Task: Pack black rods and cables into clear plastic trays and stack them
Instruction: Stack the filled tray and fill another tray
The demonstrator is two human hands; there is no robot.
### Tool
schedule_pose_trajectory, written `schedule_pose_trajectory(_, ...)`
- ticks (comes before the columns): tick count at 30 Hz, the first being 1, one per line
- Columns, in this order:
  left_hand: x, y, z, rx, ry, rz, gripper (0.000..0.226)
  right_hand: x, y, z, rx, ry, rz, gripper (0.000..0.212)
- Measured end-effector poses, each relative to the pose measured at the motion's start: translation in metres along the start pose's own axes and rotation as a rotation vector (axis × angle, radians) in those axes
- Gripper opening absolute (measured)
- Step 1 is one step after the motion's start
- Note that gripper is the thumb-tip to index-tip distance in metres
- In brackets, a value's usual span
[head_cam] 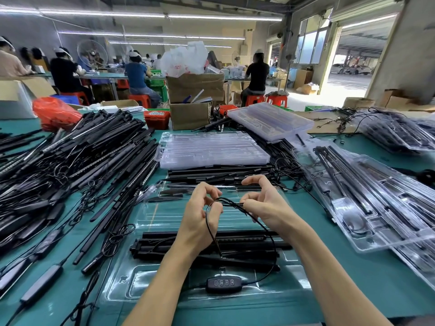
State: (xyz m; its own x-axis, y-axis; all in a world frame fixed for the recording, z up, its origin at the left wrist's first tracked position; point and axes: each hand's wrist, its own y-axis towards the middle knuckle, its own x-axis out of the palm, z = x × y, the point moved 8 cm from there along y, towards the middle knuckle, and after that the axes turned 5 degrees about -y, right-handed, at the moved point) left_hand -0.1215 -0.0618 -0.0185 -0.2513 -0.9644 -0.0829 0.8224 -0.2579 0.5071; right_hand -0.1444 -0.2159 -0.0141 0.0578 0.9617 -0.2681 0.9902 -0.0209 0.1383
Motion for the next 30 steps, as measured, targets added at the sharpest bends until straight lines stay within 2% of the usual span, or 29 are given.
schedule_pose_trajectory(4,0.000,0.001,-0.001,-0.009,-0.048,0.026,0.026,0.007,-0.001,-0.006,-0.043,-0.042,0.013,0.030)
schedule_pose_trajectory(9,-0.001,0.000,-0.002,-0.018,-0.120,-0.003,0.009,0.007,-0.010,-0.015,-0.160,-0.025,0.012,0.008)
schedule_pose_trajectory(13,0.004,-0.002,0.004,-0.012,0.025,-0.092,0.013,-0.001,-0.014,-0.014,-0.215,-0.026,0.159,0.016)
schedule_pose_trajectory(15,0.000,-0.001,0.006,-0.034,0.161,-0.122,0.016,-0.010,-0.016,-0.009,-0.165,0.152,0.203,0.015)
schedule_pose_trajectory(17,-0.009,0.000,0.004,-0.071,0.441,-0.159,0.016,-0.017,-0.016,0.001,-0.069,0.437,0.206,0.014)
schedule_pose_trajectory(20,-0.018,-0.012,-0.019,-0.220,0.858,-0.369,0.045,-0.023,-0.016,0.014,0.056,0.816,0.201,0.007)
schedule_pose_trajectory(23,-0.024,-0.033,-0.041,-0.396,1.013,-0.504,0.069,-0.024,-0.016,0.020,0.106,1.067,0.199,0.017)
schedule_pose_trajectory(26,-0.020,-0.037,-0.041,-0.390,1.153,-0.483,0.078,-0.024,-0.016,0.020,0.096,1.150,0.178,0.019)
schedule_pose_trajectory(30,-0.009,-0.036,-0.039,-0.387,1.174,-0.452,0.086,-0.024,-0.015,0.014,0.054,1.217,0.175,0.027)
